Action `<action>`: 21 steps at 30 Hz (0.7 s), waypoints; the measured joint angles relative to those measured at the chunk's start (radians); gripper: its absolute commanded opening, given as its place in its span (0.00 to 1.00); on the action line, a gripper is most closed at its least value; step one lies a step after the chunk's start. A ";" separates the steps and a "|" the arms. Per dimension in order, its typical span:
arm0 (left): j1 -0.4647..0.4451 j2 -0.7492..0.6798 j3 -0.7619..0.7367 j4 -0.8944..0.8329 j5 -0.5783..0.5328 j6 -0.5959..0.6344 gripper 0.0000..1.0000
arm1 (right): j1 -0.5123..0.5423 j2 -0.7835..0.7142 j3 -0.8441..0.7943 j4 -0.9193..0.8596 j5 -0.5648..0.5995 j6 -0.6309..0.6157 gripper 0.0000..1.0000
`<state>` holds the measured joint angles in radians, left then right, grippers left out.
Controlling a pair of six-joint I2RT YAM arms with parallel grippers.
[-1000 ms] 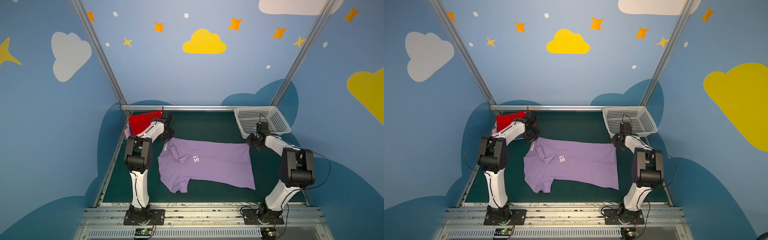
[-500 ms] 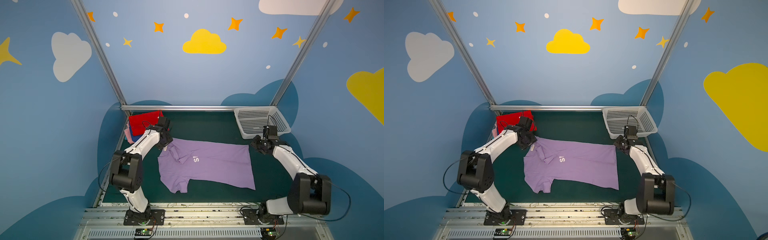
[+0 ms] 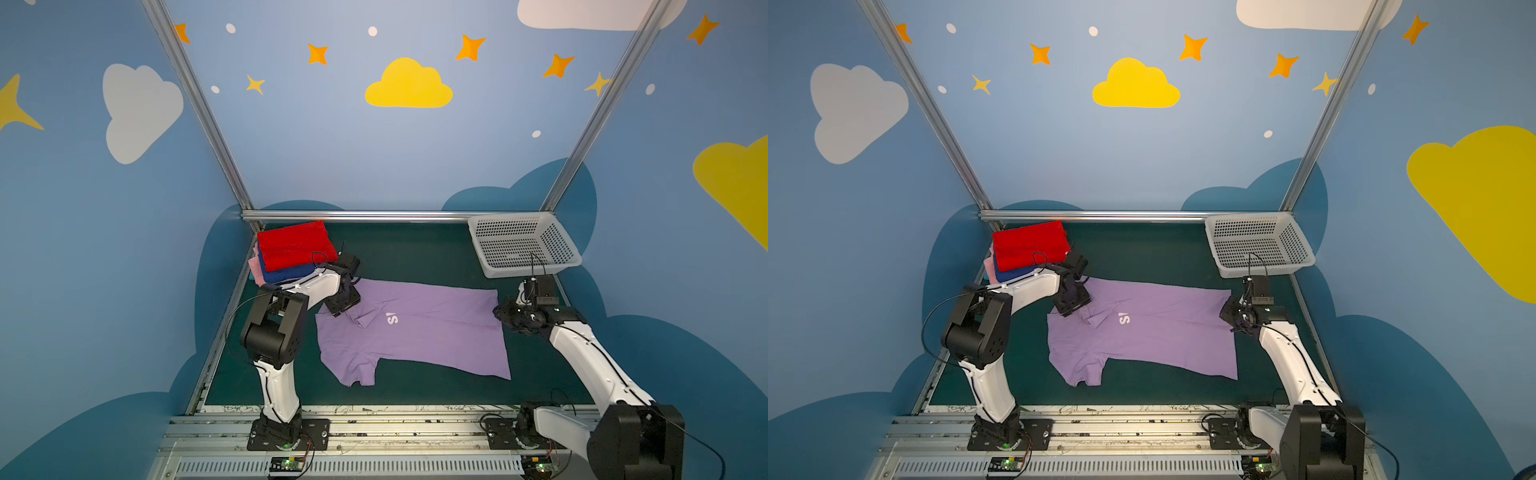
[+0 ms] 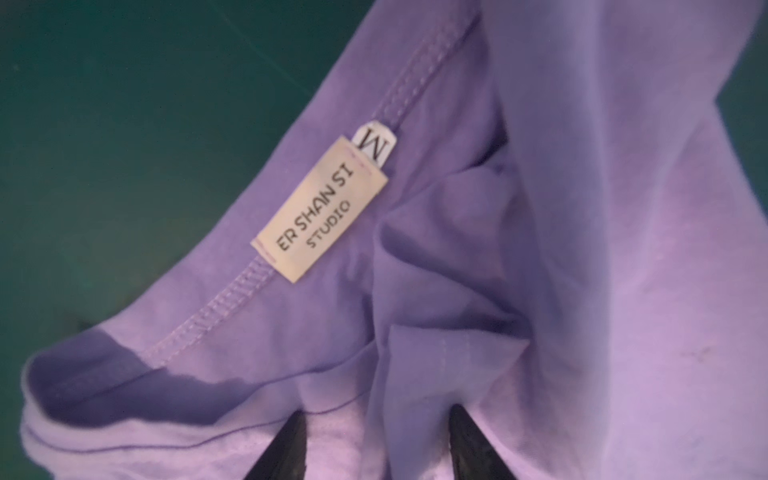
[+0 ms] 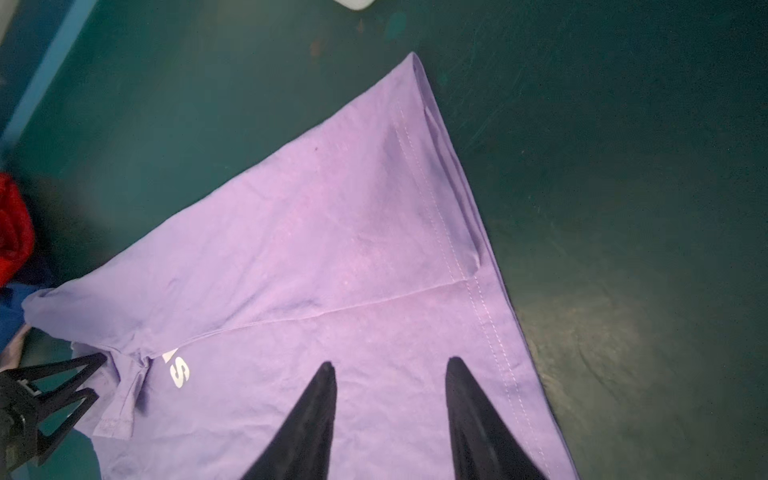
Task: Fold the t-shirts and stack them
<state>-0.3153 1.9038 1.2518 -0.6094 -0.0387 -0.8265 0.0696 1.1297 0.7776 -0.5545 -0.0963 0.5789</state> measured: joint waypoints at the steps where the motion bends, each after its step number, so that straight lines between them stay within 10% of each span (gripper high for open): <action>1: 0.000 0.003 0.010 0.002 -0.001 0.000 0.46 | 0.000 -0.008 0.000 -0.002 -0.001 -0.002 0.45; 6: 0.000 0.005 0.024 0.009 -0.007 -0.001 0.45 | 0.000 -0.020 -0.007 -0.009 -0.005 -0.009 0.45; 14: 0.000 0.005 0.024 0.007 -0.020 -0.001 0.04 | 0.000 -0.029 -0.024 -0.024 -0.019 -0.008 0.45; 21: 0.000 -0.007 0.026 -0.013 -0.024 0.000 0.04 | 0.000 -0.056 -0.046 -0.034 -0.021 -0.008 0.45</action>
<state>-0.3153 1.8965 1.2774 -0.6220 -0.0631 -0.8268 0.0692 1.0733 0.7319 -0.5884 -0.1173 0.5713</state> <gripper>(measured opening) 0.049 0.454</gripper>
